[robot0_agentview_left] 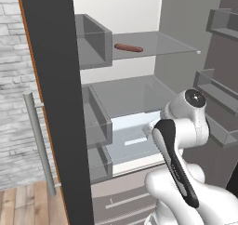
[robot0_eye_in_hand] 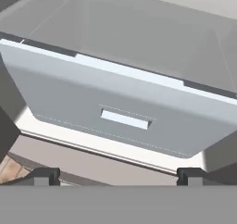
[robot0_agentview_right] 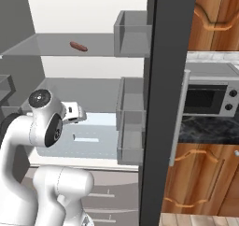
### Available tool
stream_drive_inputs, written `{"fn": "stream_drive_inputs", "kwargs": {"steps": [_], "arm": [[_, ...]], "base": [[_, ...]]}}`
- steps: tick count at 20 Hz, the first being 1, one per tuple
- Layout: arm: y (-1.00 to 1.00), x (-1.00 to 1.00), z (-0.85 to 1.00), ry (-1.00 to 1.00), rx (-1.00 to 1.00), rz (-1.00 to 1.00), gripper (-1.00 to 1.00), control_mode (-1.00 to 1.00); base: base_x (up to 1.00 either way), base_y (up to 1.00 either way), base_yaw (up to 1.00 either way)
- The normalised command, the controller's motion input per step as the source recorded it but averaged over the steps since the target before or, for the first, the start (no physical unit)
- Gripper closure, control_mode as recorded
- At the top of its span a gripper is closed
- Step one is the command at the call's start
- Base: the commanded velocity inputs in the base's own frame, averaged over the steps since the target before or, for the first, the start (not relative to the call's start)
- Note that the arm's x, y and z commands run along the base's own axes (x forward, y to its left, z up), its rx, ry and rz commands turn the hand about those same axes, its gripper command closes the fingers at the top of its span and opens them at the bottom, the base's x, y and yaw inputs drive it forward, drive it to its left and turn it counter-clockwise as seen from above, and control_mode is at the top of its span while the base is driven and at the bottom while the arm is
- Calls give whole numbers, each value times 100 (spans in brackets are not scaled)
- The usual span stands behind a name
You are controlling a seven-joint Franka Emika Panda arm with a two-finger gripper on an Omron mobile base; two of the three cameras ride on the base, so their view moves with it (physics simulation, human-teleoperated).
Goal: Retrieve the sausage and cheese from the fridge and place them on the cutting board on the counter.
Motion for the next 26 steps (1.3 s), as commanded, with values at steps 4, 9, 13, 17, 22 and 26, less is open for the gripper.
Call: {"fn": "stream_drive_inputs", "kwargs": {"steps": [4, 9, 13, 17, 22, 26], "arm": [[0, 0, 86, -13, 8, 0, -100, -100], [4, 1, 91, -1, 3, 0, -100, -100], [0, 0, 91, 0, 5, 0, -100, -100], [-2, 4, 67, -9, 16, 7, -100, -100], [0, 13, 51, -28, 18, 22, -100, -100], [1, 20, 58, -16, 8, 8, -100, -100]], "base": [[0, 0, 0], [0, 0, 0], [0, 0, 0], [0, 0, 0], [0, 0, 0], [0, 0, 0]]}}
